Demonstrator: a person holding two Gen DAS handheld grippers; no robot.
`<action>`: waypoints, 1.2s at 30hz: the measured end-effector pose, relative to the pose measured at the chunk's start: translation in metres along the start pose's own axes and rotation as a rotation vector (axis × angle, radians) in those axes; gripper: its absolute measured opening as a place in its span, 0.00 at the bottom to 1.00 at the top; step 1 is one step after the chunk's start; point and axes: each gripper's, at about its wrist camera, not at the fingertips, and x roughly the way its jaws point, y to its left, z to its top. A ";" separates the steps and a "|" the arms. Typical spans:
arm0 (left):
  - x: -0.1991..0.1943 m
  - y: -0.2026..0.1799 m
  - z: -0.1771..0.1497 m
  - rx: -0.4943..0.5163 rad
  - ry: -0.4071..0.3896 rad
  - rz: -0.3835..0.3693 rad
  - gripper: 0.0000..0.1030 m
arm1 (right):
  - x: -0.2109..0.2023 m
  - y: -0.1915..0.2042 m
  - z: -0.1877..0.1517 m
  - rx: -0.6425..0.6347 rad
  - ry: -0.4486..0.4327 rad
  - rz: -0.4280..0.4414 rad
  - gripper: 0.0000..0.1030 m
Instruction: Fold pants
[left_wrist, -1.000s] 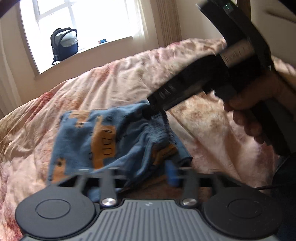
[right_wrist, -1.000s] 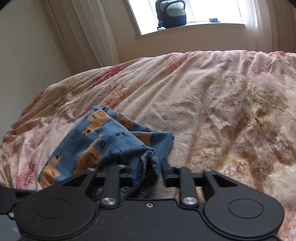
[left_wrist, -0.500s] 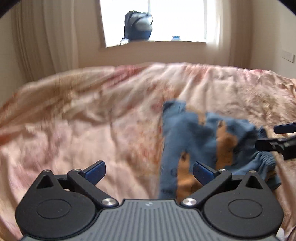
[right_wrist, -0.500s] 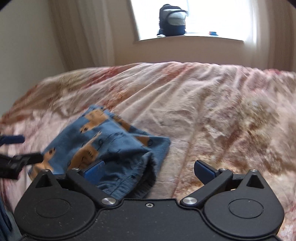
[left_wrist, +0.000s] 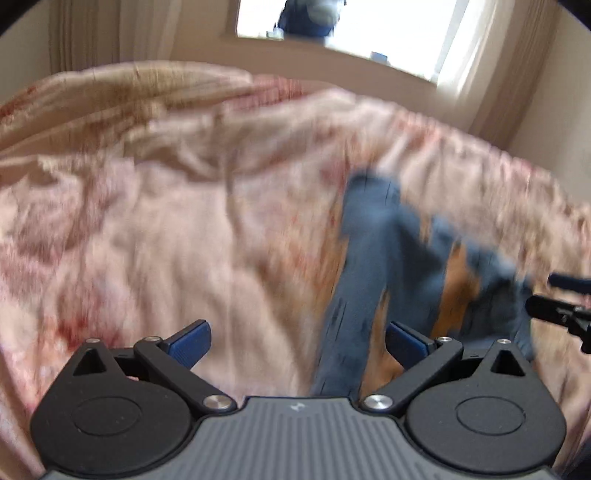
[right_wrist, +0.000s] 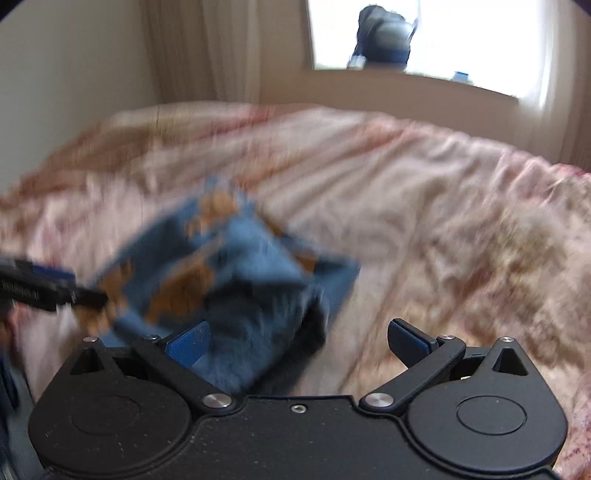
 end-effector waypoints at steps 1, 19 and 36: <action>0.002 -0.003 0.006 -0.002 -0.024 0.002 1.00 | -0.001 -0.001 0.001 0.018 -0.038 -0.003 0.99; 0.062 -0.010 0.056 0.206 0.012 -0.105 1.00 | 0.034 -0.024 0.007 0.064 -0.034 0.042 0.99; 0.061 -0.016 0.047 0.316 0.011 -0.025 1.00 | 0.049 0.002 0.002 -0.075 -0.063 -0.145 0.99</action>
